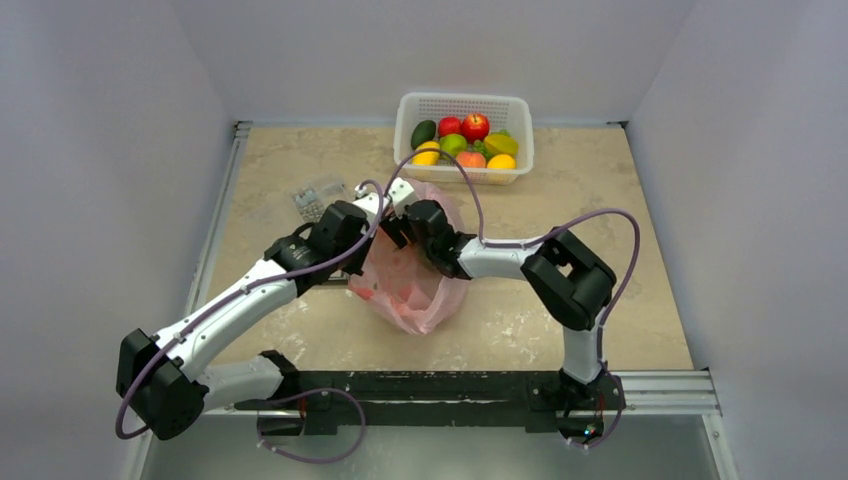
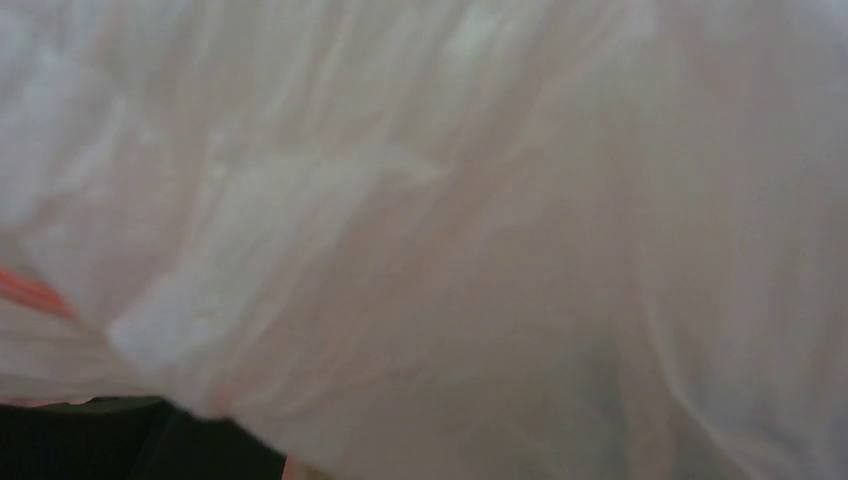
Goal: Take the fake fruits out of the plastic bag
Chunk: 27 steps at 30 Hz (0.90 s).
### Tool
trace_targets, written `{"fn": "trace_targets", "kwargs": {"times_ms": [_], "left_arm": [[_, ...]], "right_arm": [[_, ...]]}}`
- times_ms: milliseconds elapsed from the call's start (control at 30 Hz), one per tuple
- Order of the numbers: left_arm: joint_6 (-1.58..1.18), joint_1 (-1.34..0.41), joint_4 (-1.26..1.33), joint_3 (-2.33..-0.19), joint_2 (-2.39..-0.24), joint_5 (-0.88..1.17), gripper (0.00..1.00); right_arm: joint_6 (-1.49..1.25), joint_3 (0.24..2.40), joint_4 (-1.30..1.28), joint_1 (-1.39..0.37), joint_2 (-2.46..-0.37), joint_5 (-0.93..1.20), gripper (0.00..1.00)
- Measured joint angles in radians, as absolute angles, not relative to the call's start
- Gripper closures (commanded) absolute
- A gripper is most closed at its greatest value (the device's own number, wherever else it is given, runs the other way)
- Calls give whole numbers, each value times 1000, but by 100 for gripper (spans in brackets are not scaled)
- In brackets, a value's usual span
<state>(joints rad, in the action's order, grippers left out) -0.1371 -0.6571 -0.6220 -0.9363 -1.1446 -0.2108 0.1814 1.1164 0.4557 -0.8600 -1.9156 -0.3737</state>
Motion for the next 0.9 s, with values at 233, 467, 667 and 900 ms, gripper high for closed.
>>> {"fn": "trace_targets", "kwargs": {"times_ms": [233, 467, 667, 900], "left_arm": [[-134, -657, -622, -936, -1141, -210, 100], [-134, -657, -623, -936, -1141, -210, 100], [-134, -657, -624, -936, -1141, -209, 100], [-134, -657, -628, -936, -1151, -204, 100]], "right_arm": [[136, 1155, 346, -841, -1927, -379, 18], [78, 1137, 247, -841, -1883, -310, 31], [68, 1030, 247, -841, -1790, -262, 25], [152, 1008, 266, -867, -1793, -295, 13]]}}
